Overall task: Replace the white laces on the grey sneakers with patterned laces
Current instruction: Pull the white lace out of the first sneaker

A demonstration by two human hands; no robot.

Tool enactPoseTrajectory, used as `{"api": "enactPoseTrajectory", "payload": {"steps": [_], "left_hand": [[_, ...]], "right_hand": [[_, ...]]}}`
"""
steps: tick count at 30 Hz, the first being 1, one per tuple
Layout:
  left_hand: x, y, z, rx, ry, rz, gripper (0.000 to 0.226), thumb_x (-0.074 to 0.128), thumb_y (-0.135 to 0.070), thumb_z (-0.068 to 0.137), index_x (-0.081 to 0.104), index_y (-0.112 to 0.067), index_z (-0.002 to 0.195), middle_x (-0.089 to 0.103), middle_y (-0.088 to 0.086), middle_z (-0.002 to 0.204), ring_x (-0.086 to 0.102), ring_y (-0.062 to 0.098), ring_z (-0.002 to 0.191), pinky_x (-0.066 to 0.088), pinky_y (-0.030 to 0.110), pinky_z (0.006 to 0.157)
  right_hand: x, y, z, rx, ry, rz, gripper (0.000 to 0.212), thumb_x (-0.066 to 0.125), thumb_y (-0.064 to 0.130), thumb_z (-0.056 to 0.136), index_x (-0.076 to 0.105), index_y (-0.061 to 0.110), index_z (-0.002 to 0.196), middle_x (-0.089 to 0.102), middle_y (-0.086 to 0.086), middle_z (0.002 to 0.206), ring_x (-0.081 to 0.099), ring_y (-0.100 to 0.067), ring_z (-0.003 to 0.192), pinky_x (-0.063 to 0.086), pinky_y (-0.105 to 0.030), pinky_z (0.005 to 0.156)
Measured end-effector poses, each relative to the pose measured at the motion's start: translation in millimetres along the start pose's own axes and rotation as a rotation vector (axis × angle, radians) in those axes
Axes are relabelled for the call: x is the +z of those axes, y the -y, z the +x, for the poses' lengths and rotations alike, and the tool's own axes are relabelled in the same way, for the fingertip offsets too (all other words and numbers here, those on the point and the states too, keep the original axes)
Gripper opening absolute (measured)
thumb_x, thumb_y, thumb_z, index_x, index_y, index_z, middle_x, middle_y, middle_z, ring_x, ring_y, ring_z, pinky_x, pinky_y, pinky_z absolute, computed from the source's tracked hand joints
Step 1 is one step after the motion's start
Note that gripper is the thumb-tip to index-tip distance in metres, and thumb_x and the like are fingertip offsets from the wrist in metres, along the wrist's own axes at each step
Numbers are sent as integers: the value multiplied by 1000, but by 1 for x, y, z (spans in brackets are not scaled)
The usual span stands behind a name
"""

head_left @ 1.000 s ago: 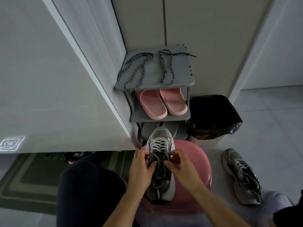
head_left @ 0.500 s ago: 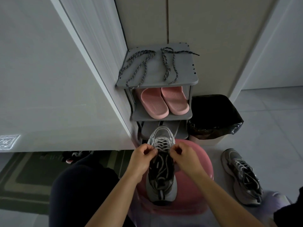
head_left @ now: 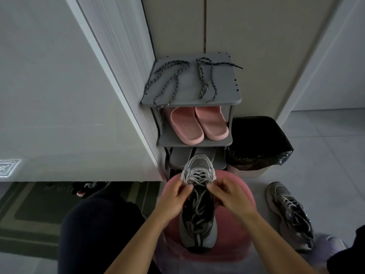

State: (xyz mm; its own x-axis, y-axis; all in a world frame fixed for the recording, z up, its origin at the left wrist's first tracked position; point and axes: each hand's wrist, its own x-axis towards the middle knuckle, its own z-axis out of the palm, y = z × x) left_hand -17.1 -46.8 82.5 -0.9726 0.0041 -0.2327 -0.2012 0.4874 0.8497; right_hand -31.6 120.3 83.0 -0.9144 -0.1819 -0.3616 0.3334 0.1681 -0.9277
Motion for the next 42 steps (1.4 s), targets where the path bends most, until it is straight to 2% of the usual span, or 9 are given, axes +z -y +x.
{"api": "enactPoseTrajectory", "payload": {"steps": [3, 8, 11, 15, 19, 26, 31, 35, 42], "left_hand": [[7, 4, 1, 68, -64, 70, 31, 43, -46, 84, 50, -15, 81, 58, 5, 86, 55, 18, 83, 45, 39, 80], [11, 4, -4, 65, -232, -36, 33, 48, -37, 78, 47, -5, 71, 53, 19, 68, 52, 35, 67, 43, 47, 65], [13, 4, -5, 13, -211, -79, 31, 49, -50, 75, 46, -21, 64, 52, 10, 62, 52, 25, 59, 44, 40, 61], [14, 2, -4, 44, -20, -27, 25, 52, -24, 93, 45, -20, 70, 45, -4, 66, 44, -3, 58, 37, 14, 62], [18, 2, 3, 180, -28, 108, 33, 44, -31, 95, 55, 0, 95, 58, 12, 84, 53, 15, 75, 41, 17, 68], [15, 14, -1, 102, -141, -44, 25, 48, -30, 92, 50, -12, 75, 55, 5, 66, 53, 17, 62, 46, 39, 67], [20, 1, -2, 175, 5, 17, 20, 48, -13, 95, 46, -21, 78, 46, -8, 71, 47, -7, 66, 38, 9, 67], [24, 5, -1, 209, -150, -1, 18, 45, -14, 96, 52, -10, 80, 51, 8, 73, 46, 7, 65, 36, 18, 64], [20, 7, -1, 241, -284, 89, 30, 49, -17, 94, 41, -24, 66, 39, -7, 57, 41, 7, 55, 31, 18, 52]], "right_hand": [[3, -7, -3, 25, -53, 39, 12, 55, 8, 91, 57, 3, 80, 60, -8, 69, 57, -21, 64, 50, -41, 69], [-4, 1, -3, -26, -227, 93, 20, 48, 1, 89, 55, 5, 70, 63, -1, 63, 59, -6, 55, 49, -27, 60], [-8, -2, -1, -3, -175, 131, 23, 51, 10, 92, 58, 5, 71, 63, -6, 64, 59, -14, 62, 48, -32, 66], [-8, -8, -7, -12, -79, 176, 21, 57, 14, 90, 58, -5, 82, 66, -15, 71, 61, -26, 71, 52, -39, 72], [-4, -14, -9, -31, -163, 98, 16, 55, 10, 90, 59, 6, 76, 64, -4, 67, 61, -19, 68, 54, -41, 74], [-23, -4, -1, -42, -231, 252, 15, 53, 17, 92, 58, 3, 89, 68, -1, 76, 66, -12, 70, 51, -23, 61], [-18, -13, -10, 8, -73, 127, 11, 57, 7, 88, 59, 8, 78, 64, -3, 73, 62, -5, 63, 50, -16, 60], [-14, -11, -9, 5, -196, 235, 18, 54, 7, 90, 57, 10, 72, 64, 1, 67, 60, -6, 60, 48, -19, 57], [-10, -12, -4, -72, -193, 58, 15, 57, 12, 90, 59, 13, 75, 63, 2, 68, 59, -11, 64, 52, -30, 69]]}}
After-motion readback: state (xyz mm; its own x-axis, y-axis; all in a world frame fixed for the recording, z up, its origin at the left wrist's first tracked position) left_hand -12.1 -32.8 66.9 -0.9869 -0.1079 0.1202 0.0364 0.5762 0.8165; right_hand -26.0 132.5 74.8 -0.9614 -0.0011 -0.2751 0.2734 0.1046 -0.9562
